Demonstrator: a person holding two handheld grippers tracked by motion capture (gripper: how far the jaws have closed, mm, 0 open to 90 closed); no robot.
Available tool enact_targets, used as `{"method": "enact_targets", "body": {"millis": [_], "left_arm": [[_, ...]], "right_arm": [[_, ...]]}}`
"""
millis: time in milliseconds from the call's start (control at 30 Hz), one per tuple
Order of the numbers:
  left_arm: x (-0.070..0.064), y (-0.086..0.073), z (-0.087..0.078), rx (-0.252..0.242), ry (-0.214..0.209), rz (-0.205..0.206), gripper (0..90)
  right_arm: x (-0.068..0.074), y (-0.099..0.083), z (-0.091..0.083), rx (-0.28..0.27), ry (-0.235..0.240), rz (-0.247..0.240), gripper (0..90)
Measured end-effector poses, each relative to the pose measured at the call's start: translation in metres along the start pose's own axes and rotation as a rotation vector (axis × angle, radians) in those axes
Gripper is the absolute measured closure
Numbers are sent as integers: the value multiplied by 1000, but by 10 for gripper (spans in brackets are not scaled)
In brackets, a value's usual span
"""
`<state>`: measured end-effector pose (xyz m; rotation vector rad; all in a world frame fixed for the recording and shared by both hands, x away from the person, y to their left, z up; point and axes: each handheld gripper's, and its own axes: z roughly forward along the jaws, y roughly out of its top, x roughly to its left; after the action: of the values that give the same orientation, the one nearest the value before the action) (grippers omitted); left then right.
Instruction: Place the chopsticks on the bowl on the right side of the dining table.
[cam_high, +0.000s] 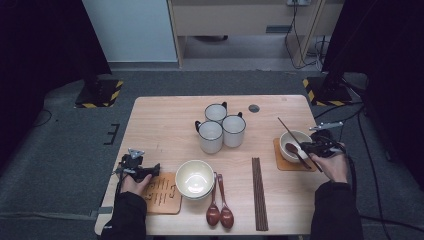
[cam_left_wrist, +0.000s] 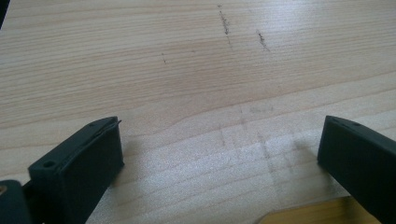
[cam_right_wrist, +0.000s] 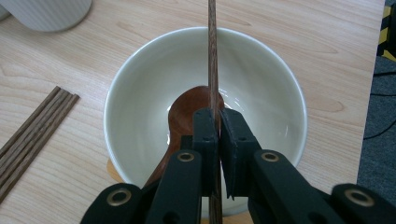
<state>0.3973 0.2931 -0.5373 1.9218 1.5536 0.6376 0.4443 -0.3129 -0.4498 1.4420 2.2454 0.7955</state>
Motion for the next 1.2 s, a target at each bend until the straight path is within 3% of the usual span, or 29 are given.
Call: {"method": "enact_targets", "body": {"millis": [267, 900, 1200], "left_arm": [[0, 0, 0, 1, 0, 1, 0], [0, 0, 0, 0, 0, 0, 0], [0, 0, 0, 1, 0, 1, 0]], "right_arm": [[2, 1, 0, 5, -7, -8, 844], [6, 2, -37, -155, -14, 49, 687], [17, 4, -61, -221, -20, 57, 618]]}}
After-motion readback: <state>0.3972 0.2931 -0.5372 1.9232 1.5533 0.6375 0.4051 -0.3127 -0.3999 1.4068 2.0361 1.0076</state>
